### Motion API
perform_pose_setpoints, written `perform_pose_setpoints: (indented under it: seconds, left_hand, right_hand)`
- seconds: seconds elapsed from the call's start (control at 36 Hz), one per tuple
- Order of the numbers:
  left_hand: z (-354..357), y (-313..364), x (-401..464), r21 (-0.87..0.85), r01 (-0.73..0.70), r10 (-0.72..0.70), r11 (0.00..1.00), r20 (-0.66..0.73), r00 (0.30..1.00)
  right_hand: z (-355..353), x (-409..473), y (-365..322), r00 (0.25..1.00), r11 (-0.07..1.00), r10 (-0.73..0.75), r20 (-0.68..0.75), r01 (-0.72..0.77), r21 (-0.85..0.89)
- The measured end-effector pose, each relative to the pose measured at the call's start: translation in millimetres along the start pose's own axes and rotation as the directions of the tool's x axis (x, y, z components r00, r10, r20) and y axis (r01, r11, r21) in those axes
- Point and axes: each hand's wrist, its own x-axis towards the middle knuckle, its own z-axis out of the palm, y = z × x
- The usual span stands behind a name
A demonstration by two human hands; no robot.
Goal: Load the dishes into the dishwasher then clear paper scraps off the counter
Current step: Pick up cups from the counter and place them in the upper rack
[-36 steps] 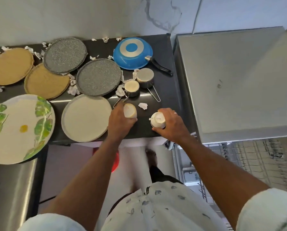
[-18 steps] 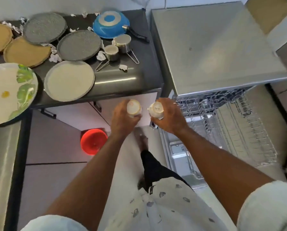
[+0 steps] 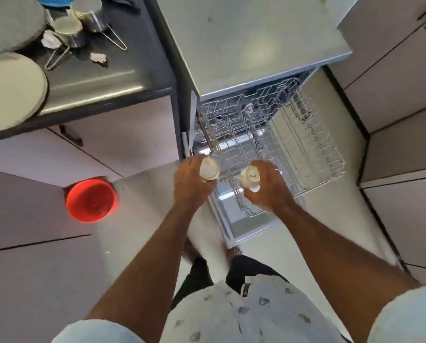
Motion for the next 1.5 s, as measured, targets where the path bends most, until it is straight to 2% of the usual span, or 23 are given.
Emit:
perform_pose_setpoints:
  seconds: [0.11,0.28,0.42,0.56,0.67,0.81,0.92,1.0,1.31,1.5]
  left_hand:
    - [27.1,7.0,-5.0,0.009,-0.027,0.026,1.000,0.033,0.999]
    - [74.9,15.9,-12.7,-0.058,-0.013,0.018,0.998,0.091,0.996]
    - [114.9,30.4,-15.3,-0.037,0.048,-0.042,0.998,0.135,0.990]
    - [154.1,53.6,-11.6,-0.003,0.152,-0.150,0.988,0.148,0.978]
    - [196.3,63.0,-15.6,0.114,0.237,-0.247,0.965,0.078,0.966]
    - [251.1,56.1,-15.0,0.360,0.244,-0.275,0.900,0.035,0.961]
    - [281.4,47.7,-21.0,0.585,0.261,-0.320,0.768,-0.002,0.947]
    - [294.0,41.4,-18.0,0.682,0.224,-0.318,0.697,0.015,0.948]
    - [314.7,26.7,-0.9,0.798,0.072,-0.329,0.598,0.162,0.930]
    - [315.9,24.1,-0.8,0.797,0.063,-0.375,0.601,0.211,0.903]
  right_hand:
    - [-1.1,-15.1,30.2,0.993,0.994,0.108,-0.036,-0.108,-0.001]
    - [-2.6,-22.9,69.8,0.990,0.992,0.124,-0.063,-0.124,0.001]
    - [-6.0,-13.8,102.3,0.991,0.992,0.124,-0.040,-0.122,0.042]
    - [-4.7,5.7,140.8,0.995,0.989,0.092,0.041,-0.096,0.113]
    - [4.4,20.4,176.2,0.986,0.989,0.020,0.164,-0.043,0.139]
    - [19.0,42.4,221.2,0.957,0.983,-0.099,0.273,0.051,0.178]
    - [31.0,56.0,246.5,0.924,0.974,-0.177,0.339,0.116,0.193]
    - [42.2,66.9,258.5,0.905,0.965,-0.227,0.360,0.160,0.206]
    - [86.0,87.3,266.4,0.867,0.938,-0.326,0.378,0.246,0.244]
    - [104.9,108.1,245.9,0.868,0.952,-0.285,0.407,0.207,0.225]
